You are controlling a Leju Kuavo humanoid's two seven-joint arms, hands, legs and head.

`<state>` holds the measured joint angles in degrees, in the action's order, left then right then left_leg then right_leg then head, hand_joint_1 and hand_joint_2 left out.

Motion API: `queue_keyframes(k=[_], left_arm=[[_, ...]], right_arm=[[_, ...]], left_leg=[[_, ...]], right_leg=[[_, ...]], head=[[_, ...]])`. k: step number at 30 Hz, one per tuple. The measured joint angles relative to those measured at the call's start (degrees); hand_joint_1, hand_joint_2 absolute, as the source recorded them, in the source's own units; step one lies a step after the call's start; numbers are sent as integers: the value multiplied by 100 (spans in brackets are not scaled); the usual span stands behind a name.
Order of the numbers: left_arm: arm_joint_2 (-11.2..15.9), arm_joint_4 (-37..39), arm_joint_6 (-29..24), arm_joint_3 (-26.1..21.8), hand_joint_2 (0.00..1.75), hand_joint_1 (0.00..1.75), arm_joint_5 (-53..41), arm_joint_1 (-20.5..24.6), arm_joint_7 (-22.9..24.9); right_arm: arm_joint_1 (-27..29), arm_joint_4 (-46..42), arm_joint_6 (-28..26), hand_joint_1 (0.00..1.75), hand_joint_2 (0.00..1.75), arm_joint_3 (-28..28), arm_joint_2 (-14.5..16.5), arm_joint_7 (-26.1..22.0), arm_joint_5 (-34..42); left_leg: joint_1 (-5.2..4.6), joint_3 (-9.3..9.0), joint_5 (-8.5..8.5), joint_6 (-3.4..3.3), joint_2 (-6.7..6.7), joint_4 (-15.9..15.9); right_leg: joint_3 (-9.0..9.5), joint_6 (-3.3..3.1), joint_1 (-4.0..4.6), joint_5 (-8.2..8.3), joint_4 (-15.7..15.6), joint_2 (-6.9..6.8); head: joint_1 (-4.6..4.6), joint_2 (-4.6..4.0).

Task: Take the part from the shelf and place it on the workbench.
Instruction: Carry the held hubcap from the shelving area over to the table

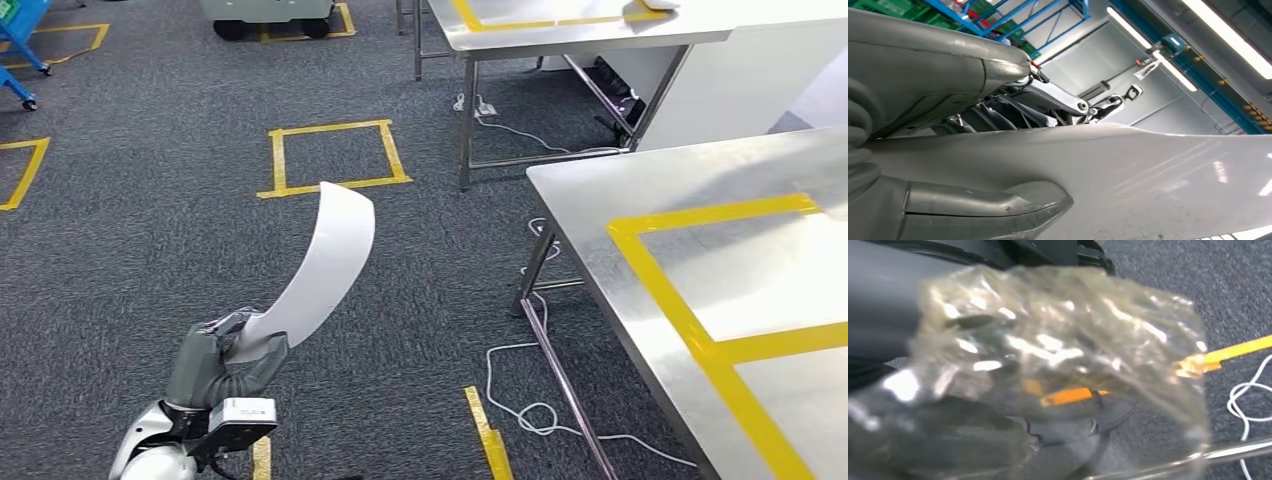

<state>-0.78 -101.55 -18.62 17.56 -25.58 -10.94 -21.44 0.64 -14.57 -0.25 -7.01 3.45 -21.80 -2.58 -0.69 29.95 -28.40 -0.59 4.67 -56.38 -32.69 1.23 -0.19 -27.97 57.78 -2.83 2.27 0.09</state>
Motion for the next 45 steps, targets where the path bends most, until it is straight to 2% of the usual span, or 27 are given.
queue_keyframes(k=[2,4,6,7,8,9,11,13,15,18,20,22,23,24,25,26,28,30,33,35,38,39,40,41,42,44,45], left_arm=[[-1,0,1,1,175,175,-1,8,0],[-1,0,1,1,175,175,-1,15,0],[2,4,0,1,175,175,1,11,1],[3,9,0,1,175,175,1,6,2],[3,15,0,1,175,175,1,1,2],[4,19,0,1,175,175,1,-2,2],[5,24,1,2,175,175,1,-4,2],[7,25,1,1,175,175,1,0,6],[9,26,5,1,175,175,4,5,15],[9,27,21,-3,175,175,16,20,27],[3,27,32,-9,175,175,18,27,28],[-2,33,43,-16,175,175,17,24,32],[-1,40,47,-20,175,175,17,26,33],[3,52,52,-26,175,175,18,33,34],[8,65,57,-34,175,175,23,47,32],[13,79,60,-45,175,175,32,65,27],[25,101,64,-71,175,175,49,108,19],[35,111,66,-89,175,175,57,149,16],[46,119,68,-98,175,175,60,196,14],[52,121,71,-100,175,175,60,221,9],[70,141,109,-111,175,175,57,234,0],[75,156,127,-115,175,175,55,237,0],[79,173,144,-120,175,175,52,245,0],[80,191,152,-128,175,175,51,259,0],[80,209,157,-139,175,175,52,281,0],[80,256,167,-183,175,175,74,344,-17],[79,284,173,-209,175,175,90,378,-34]], right_arm=[[10,2,1,0,0,-5,0,1,0],[18,4,1,0,0,-10,0,-1,0],[0,4,0,0,0,-17,0,-2,1],[-9,4,0,0,0,-22,0,-1,1],[-13,4,0,0,0,-26,0,-1,0],[-8,5,1,0,0,-30,0,0,0],[4,6,3,0,0,-35,0,2,-1],[5,6,6,0,0,-38,0,2,-8],[-2,6,8,0,0,-42,0,5,-21],[26,8,11,0,0,-53,0,9,-43],[37,11,12,0,0,-56,0,9,-51],[19,15,15,0,0,-56,1,9,-62],[11,17,18,0,0,-56,2,10,-70],[11,19,21,0,0,-56,2,10,-77],[16,20,23,0,0,-56,1,12,-83],[21,21,22,0,0,-57,1,14,-86],[17,21,21,0,0,-58,1,18,-88],[-7,22,21,0,0,-58,1,17,-89],[-8,23,23,0,0,-58,1,18,-91],[-2,23,23,0,0,-58,2,18,-92],[-26,23,35,0,0,-62,2,13,-88],[-27,24,45,0,0,-64,2,7,-86],[-17,26,57,0,0,-66,2,0,-85],[1,28,68,0,0,-67,2,-9,-85],[22,30,73,0,0,-69,3,-16,-84],[60,33,66,0,0,-84,9,-33,-75],[71,33,50,0,0,-97,13,-42,-67]], left_leg=[[7,-3,-21,49,50,-15],[35,62,-184,115,-101,-200],[62,326,-547,162,-328,-814],[70,505,-721,168,-376,-1204],[73,650,-818,167,-393,-1510],[74,722,-807,159,-398,-1645],[73,590,-497,121,-427,-1326],[74,253,-119,64,-617,-581],[72,63,3,26,-800,-126],[62,56,13,-17,-744,-34],[78,41,60,-71,-631,34],[73,40,78,-100,-486,59],[66,46,77,-105,-415,56],[59,48,75,-107,-345,54],[56,49,72,-107,-282,52],[57,47,68,-102,-226,49],[48,36,49,-72,-125,39],[23,32,25,-17,-43,12],[20,30,2,59,44,-11],[44,98,-154,119,-98,-195],[75,559,-702,177,-384,-1237],[79,711,-808,180,-402,-1554],[80,794,-808,176,-407,-1713],[80,770,-687,161,-414,-1638],[80,656,-485,139,-442,-1372],[86,322,-75,77,-647,-609],[88,196,17,56,-748,-314]], right_leg=[[-6,-79,2,22,-7,101],[-9,-142,-12,48,-23,188],[-18,-192,-15,66,-29,285],[-23,-208,-8,71,-28,339],[-27,-215,1,74,-27,397],[-27,-218,8,76,-26,456],[-20,-217,15,80,-21,578],[-19,-201,15,89,-14,696],[-62,-157,6,110,2,792],[-149,-53,-29,157,-12,896],[-272,-8,-21,14,183,727],[-579,26,-21,-348,837,452],[-746,47,-30,-509,1209,382],[-851,66,-39,-586,1461,349],[-855,82,-46,-557,1508,328],[-748,90,-50,-437,1339,301],[-306,87,-38,-131,571,140],[3,28,-17,-1,35,24],[23,-85,-3,7,-29,121],[20,-149,-20,33,-44,202],[6,-214,-26,55,-49,348],[2,-220,-21,58,-48,404],[0,-223,-16,60,-46,464],[3,-224,-12,61,-44,523],[9,-223,-10,62,-42,581],[3,-208,-3,65,-30,697],[-20,-186,-2,73,-20,752]], head=[[4,0],[19,0],[38,0],[39,0],[38,0],[39,0],[39,0],[36,0],[34,0],[36,0],[17,0],[0,0],[-4,0],[-1,0],[-2,0],[-3,0],[-7,0],[2,0],[7,0],[20,0],[44,0],[43,0],[44,0],[44,0],[44,0],[41,0],[42,0]])
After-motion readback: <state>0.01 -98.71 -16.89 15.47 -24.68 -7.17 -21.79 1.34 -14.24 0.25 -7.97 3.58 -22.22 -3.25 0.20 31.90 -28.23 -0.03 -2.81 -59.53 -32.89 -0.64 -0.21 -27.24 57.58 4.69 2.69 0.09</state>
